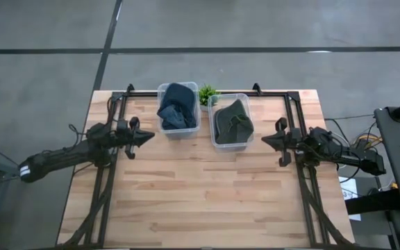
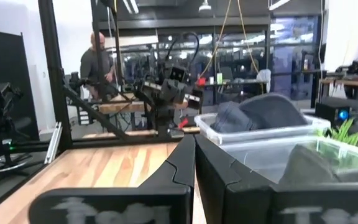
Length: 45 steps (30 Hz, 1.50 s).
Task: Pick & Place hat
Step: Return to Home Position
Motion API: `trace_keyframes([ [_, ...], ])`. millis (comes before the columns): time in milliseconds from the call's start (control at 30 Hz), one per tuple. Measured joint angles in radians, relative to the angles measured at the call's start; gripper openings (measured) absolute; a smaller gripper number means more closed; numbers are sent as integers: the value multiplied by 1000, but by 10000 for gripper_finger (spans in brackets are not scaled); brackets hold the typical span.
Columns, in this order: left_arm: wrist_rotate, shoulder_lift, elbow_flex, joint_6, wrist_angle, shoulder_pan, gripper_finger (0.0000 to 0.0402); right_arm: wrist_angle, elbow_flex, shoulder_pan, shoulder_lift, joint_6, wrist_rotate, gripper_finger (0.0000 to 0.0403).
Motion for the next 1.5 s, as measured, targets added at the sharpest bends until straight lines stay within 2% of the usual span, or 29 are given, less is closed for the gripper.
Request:
trace_keyframes([
  [200, -40, 0, 0, 13, 11, -90, 0, 18, 0, 0, 0, -2, -34, 9],
  [400, -279, 1, 0, 59, 55, -339, 0, 0, 0, 0, 0, 39, -208, 9],
  [467, -339, 1, -1, 116, 50, -418, 0, -31, 0, 0, 0, 43, -225, 9],
  [567, -369, 2, -1, 142, 22, -487, 0, -52, 0, 0, 0, 6, -203, 9],
  [767, -373, 2, -1, 278, -22, -505, 0, -110, 0, 0, 3, 1, -149, 9],
  [1067, -375, 6, -2, 365, -79, -505, 0, -107, 0, 2, 87, -4, -175, 9],
  [1500, -377, 11, -2, 308, -133, -505, 0, -105, 0, 2, 113, 2, -175, 9],
])
